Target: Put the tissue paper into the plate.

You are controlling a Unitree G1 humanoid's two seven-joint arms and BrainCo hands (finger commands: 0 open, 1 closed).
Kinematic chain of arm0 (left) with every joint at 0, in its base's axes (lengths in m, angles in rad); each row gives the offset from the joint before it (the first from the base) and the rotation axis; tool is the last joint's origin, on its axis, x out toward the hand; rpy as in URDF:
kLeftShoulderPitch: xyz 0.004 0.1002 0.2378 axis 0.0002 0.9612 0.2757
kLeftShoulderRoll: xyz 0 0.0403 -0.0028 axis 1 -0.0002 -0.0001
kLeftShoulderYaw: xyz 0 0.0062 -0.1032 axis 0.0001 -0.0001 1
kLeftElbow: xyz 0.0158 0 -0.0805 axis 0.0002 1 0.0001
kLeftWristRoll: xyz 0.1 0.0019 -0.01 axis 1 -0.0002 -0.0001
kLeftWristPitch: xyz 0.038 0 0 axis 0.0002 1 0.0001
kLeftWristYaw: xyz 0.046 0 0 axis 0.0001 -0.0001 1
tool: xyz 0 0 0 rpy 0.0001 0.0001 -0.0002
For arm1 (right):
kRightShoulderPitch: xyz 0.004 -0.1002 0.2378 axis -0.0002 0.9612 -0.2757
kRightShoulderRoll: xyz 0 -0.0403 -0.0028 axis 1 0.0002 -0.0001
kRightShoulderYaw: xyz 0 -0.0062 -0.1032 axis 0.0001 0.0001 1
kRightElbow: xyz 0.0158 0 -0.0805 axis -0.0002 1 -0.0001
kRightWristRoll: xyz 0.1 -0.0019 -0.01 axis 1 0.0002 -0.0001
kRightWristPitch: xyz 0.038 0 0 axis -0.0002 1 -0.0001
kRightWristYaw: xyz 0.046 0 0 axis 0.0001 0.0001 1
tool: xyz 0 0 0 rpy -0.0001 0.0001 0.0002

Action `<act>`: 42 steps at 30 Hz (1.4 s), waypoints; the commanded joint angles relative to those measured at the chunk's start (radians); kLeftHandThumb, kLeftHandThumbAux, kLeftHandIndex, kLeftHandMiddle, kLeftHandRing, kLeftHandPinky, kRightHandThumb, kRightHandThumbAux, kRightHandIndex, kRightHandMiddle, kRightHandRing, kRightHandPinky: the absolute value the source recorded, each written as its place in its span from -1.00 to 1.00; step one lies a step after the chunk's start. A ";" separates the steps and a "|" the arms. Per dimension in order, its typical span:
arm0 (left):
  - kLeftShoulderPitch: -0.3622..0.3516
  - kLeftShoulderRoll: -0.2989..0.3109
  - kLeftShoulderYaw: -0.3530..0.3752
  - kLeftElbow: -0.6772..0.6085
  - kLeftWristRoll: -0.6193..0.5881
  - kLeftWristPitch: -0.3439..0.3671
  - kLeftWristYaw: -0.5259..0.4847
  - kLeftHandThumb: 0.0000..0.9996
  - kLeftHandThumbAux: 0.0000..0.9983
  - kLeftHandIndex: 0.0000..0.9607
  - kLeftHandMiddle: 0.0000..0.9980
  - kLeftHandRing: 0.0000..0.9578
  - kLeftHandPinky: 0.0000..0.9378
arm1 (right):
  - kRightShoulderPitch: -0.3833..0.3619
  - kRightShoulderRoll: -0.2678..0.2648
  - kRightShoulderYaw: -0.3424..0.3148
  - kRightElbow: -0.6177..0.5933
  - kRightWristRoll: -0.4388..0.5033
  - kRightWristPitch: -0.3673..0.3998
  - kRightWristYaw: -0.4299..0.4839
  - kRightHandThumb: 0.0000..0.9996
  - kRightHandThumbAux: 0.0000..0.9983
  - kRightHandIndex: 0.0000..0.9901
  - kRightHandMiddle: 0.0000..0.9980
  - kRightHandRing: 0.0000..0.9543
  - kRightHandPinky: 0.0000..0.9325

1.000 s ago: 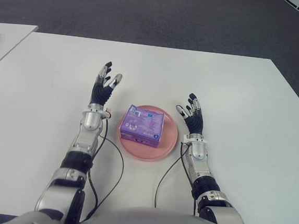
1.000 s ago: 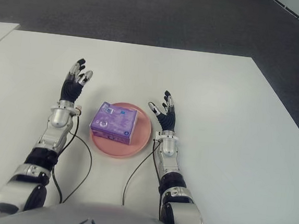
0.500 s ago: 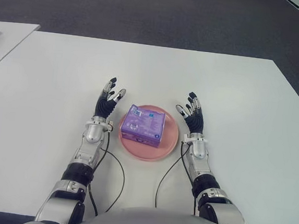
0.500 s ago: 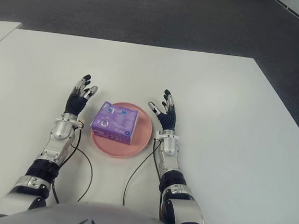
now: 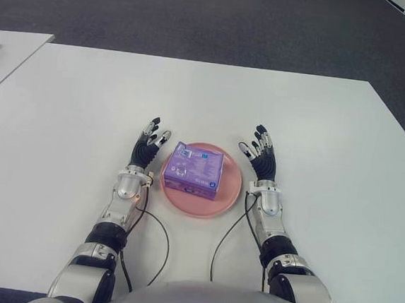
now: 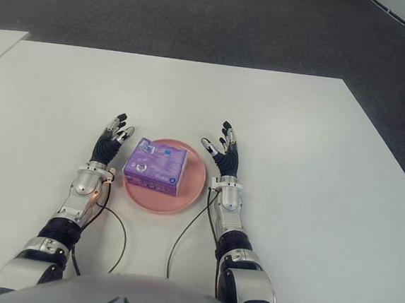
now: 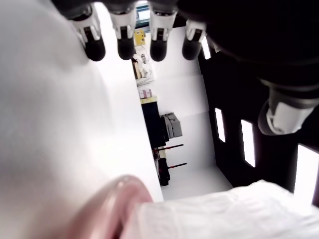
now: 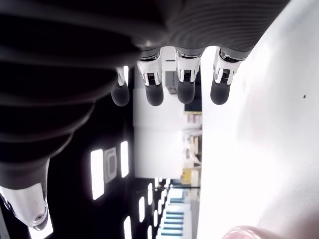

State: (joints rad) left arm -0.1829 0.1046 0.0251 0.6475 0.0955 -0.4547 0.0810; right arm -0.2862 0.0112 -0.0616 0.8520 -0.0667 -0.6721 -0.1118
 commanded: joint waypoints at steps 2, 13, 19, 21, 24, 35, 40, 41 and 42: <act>-0.002 -0.005 0.008 0.010 -0.027 0.019 -0.026 -1.00 -0.22 -1.00 -1.00 -1.00 -1.00 | 0.060 -0.005 -0.004 0.056 0.002 0.021 -0.004 -0.70 0.19 -0.98 -0.96 -0.96 -0.86; 0.011 -0.008 0.003 -0.016 -0.031 0.005 -0.024 -1.00 -0.22 -1.00 -1.00 -1.00 -1.00 | 0.060 -0.016 -0.007 0.054 0.004 0.023 0.002 -0.68 0.17 -0.97 -0.95 -0.95 -0.85; 0.010 -0.009 -0.001 -0.009 -0.031 -0.013 -0.026 -1.00 -0.21 -1.00 -1.00 -1.00 -1.00 | 0.055 -0.022 -0.006 0.063 -0.003 0.020 -0.010 -0.69 0.15 -0.97 -0.96 -0.96 -0.86; 0.002 -0.010 0.001 0.008 -0.032 -0.022 -0.025 -1.00 -0.20 -1.00 -1.00 -1.00 -1.00 | 0.051 -0.024 -0.006 0.069 -0.005 0.021 -0.014 -0.71 0.15 -0.97 -0.96 -0.96 -0.86; -0.004 -0.013 0.003 0.022 -0.029 -0.029 -0.015 -1.00 -0.18 -1.00 -1.00 -1.00 -1.00 | 0.048 -0.022 -0.004 0.067 -0.012 0.027 -0.026 -0.72 0.15 -0.97 -0.96 -0.96 -0.86; 0.002 -0.034 -0.010 0.016 0.022 -0.053 0.061 -1.00 -0.15 -1.00 -1.00 -1.00 -1.00 | 0.057 -0.027 -0.001 0.046 -0.006 0.031 -0.017 -0.71 0.14 -0.97 -0.96 -0.96 -0.86; 0.007 -0.037 -0.013 0.011 0.036 -0.067 0.078 -1.00 -0.15 -1.00 -1.00 -1.00 -1.00 | 0.064 -0.026 -0.001 0.032 -0.001 0.038 -0.010 -0.71 0.15 -0.97 -0.96 -0.97 -0.88; 0.008 -0.038 -0.013 0.009 0.039 -0.070 0.081 -1.00 -0.15 -1.00 -1.00 -1.00 -1.00 | 0.066 -0.025 -0.001 0.025 -0.001 0.041 -0.010 -0.71 0.15 -0.97 -0.96 -0.97 -0.88; 0.010 -0.039 -0.013 0.007 0.045 -0.075 0.088 -1.00 -0.15 -1.00 -1.00 -1.00 -1.00 | 0.070 -0.023 0.000 0.016 -0.001 0.045 -0.011 -0.71 0.15 -0.97 -0.97 -0.97 -0.89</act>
State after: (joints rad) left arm -0.1818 0.0691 0.0172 0.6632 0.1227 -0.5184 0.1477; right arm -0.2835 -0.0106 -0.0606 0.8439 -0.0722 -0.6696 -0.1274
